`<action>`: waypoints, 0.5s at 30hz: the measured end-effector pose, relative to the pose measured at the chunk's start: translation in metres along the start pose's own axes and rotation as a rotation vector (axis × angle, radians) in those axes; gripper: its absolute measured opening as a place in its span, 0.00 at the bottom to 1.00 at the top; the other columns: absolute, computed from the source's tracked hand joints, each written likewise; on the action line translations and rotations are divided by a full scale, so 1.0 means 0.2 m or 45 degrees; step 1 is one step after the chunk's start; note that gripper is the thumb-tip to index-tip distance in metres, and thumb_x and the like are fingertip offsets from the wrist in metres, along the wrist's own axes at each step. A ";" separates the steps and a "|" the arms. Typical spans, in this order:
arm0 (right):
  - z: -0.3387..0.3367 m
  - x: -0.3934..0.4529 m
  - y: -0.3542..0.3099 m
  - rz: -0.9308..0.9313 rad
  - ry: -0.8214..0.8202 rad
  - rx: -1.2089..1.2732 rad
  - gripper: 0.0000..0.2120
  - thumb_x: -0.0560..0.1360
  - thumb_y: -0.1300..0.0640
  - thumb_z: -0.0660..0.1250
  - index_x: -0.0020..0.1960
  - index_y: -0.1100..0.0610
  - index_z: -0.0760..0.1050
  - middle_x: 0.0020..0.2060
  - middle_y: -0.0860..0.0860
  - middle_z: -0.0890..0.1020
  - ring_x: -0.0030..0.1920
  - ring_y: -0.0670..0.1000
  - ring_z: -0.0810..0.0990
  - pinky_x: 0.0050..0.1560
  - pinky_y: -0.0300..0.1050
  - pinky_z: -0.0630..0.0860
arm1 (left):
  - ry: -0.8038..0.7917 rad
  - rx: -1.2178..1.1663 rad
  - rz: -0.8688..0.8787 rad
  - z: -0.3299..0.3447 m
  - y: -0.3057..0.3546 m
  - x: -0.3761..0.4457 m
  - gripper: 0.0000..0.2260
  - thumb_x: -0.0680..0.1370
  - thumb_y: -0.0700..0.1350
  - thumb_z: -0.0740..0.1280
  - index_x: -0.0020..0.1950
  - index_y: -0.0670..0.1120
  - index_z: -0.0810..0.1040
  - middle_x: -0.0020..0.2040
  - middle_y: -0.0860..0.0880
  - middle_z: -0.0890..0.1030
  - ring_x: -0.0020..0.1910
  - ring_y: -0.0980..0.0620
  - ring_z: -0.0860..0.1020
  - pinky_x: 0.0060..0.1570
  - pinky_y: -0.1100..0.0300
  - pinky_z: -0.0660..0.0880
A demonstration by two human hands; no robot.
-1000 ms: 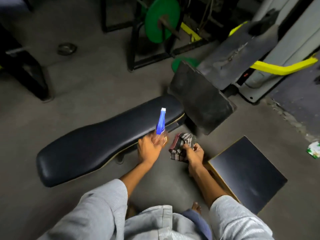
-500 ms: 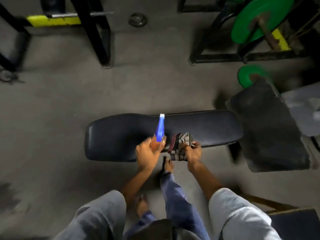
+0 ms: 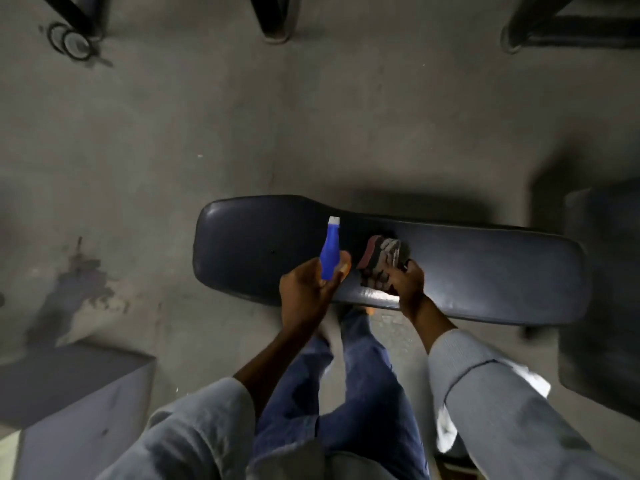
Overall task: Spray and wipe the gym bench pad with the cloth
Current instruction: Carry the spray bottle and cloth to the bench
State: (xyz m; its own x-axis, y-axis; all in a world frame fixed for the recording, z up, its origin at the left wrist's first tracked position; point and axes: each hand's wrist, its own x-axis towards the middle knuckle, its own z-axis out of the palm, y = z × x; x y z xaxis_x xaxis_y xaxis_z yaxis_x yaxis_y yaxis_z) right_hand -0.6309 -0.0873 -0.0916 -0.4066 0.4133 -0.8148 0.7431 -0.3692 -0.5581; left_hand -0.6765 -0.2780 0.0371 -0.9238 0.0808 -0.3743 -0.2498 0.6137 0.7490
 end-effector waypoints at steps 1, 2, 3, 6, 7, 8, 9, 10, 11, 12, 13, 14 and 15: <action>-0.02 0.03 0.03 0.029 -0.004 -0.111 0.07 0.82 0.67 0.69 0.59 0.63 0.81 0.45 0.54 0.84 0.47 0.56 0.86 0.35 0.40 0.81 | -0.015 -0.010 0.002 0.01 0.01 0.01 0.18 0.80 0.50 0.75 0.34 0.52 0.72 0.25 0.59 0.71 0.26 0.63 0.70 0.29 0.71 0.65; -0.05 0.05 0.06 0.047 0.024 -0.267 0.05 0.81 0.65 0.70 0.56 0.63 0.83 0.44 0.55 0.85 0.50 0.61 0.86 0.37 0.43 0.78 | -0.033 -0.011 0.016 0.01 0.01 0.03 0.17 0.80 0.49 0.75 0.34 0.52 0.72 0.25 0.59 0.72 0.26 0.63 0.71 0.30 0.71 0.66; -0.07 0.06 0.10 0.059 0.066 -0.407 0.06 0.80 0.62 0.70 0.54 0.63 0.83 0.44 0.57 0.85 0.53 0.65 0.86 0.40 0.44 0.75 | -0.052 -0.002 0.020 0.02 -0.01 0.05 0.16 0.81 0.49 0.74 0.36 0.50 0.75 0.25 0.58 0.72 0.26 0.63 0.71 0.31 0.72 0.67; -0.09 0.01 0.11 -0.039 0.207 -0.650 0.15 0.79 0.55 0.70 0.61 0.62 0.79 0.54 0.61 0.85 0.57 0.65 0.84 0.48 0.47 0.75 | -0.101 0.007 -0.023 0.02 -0.05 0.10 0.12 0.81 0.50 0.74 0.43 0.44 0.80 0.29 0.57 0.75 0.30 0.63 0.75 0.34 0.71 0.70; -0.07 -0.05 0.07 -0.133 0.243 -0.685 0.14 0.80 0.56 0.71 0.62 0.62 0.79 0.57 0.61 0.85 0.58 0.64 0.84 0.49 0.46 0.75 | -0.126 0.012 -0.026 0.02 -0.06 0.12 0.11 0.81 0.51 0.74 0.46 0.45 0.81 0.32 0.55 0.78 0.32 0.62 0.78 0.36 0.70 0.72; -0.05 -0.10 0.04 -0.224 0.242 -0.689 0.12 0.82 0.57 0.71 0.62 0.62 0.79 0.58 0.61 0.84 0.57 0.61 0.84 0.47 0.43 0.75 | -0.157 0.015 -0.032 0.01 -0.08 0.13 0.10 0.81 0.52 0.74 0.48 0.47 0.82 0.35 0.54 0.80 0.35 0.60 0.80 0.38 0.69 0.74; -0.02 -0.15 0.01 -0.311 0.199 -0.666 0.11 0.81 0.58 0.72 0.62 0.60 0.79 0.59 0.60 0.85 0.55 0.58 0.83 0.45 0.36 0.74 | -0.187 0.016 -0.041 0.01 -0.09 0.14 0.09 0.81 0.53 0.74 0.49 0.48 0.81 0.37 0.54 0.82 0.37 0.59 0.81 0.39 0.68 0.76; 0.02 -0.20 -0.04 -0.402 0.113 -0.637 0.13 0.80 0.59 0.74 0.64 0.58 0.78 0.61 0.58 0.84 0.55 0.53 0.83 0.46 0.31 0.73 | -0.203 0.018 -0.044 0.00 -0.10 0.15 0.09 0.81 0.54 0.74 0.48 0.49 0.81 0.38 0.53 0.82 0.37 0.58 0.81 0.40 0.68 0.76; 0.06 -0.25 -0.07 -0.514 0.018 -0.616 0.18 0.79 0.60 0.75 0.67 0.55 0.77 0.63 0.54 0.83 0.58 0.49 0.82 0.49 0.29 0.74 | -0.208 0.023 -0.041 -0.02 -0.11 0.16 0.09 0.81 0.53 0.74 0.46 0.50 0.80 0.37 0.53 0.81 0.36 0.58 0.81 0.39 0.69 0.76; 0.11 -0.30 -0.12 -0.622 -0.087 -0.617 0.23 0.78 0.60 0.77 0.70 0.51 0.76 0.67 0.50 0.81 0.62 0.46 0.81 0.55 0.29 0.75 | -0.209 0.034 -0.033 -0.03 -0.11 0.16 0.09 0.81 0.52 0.74 0.44 0.51 0.79 0.35 0.54 0.80 0.35 0.59 0.80 0.38 0.70 0.74; 0.16 -0.35 -0.16 -0.700 -0.195 -0.593 0.27 0.77 0.59 0.77 0.73 0.49 0.74 0.70 0.46 0.79 0.66 0.45 0.79 0.62 0.32 0.76 | -0.216 0.037 -0.019 -0.05 -0.11 0.17 0.10 0.81 0.51 0.74 0.43 0.53 0.78 0.35 0.55 0.79 0.35 0.61 0.79 0.38 0.71 0.73; 0.22 -0.41 -0.21 -0.742 -0.291 -0.577 0.30 0.77 0.57 0.77 0.75 0.47 0.72 0.72 0.45 0.78 0.70 0.45 0.78 0.66 0.35 0.75 | -0.231 0.043 -0.004 -0.07 -0.13 0.17 0.10 0.81 0.49 0.74 0.42 0.55 0.77 0.35 0.56 0.79 0.36 0.62 0.80 0.39 0.72 0.73; 0.28 -0.45 -0.24 -0.772 -0.382 -0.547 0.32 0.76 0.55 0.77 0.77 0.45 0.69 0.73 0.45 0.77 0.72 0.45 0.77 0.67 0.37 0.75 | -0.248 0.051 0.008 -0.09 -0.14 0.16 0.11 0.81 0.47 0.74 0.42 0.56 0.76 0.35 0.56 0.79 0.36 0.63 0.80 0.40 0.73 0.73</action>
State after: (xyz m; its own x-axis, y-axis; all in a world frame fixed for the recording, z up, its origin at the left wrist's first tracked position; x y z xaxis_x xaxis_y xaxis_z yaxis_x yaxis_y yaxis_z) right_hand -0.6601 -0.1542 0.0000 -0.8853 0.1756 -0.4305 0.4619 0.2258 -0.8577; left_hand -0.7050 -0.3072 0.0145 -0.8509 0.2327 -0.4709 -0.2284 0.6434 0.7307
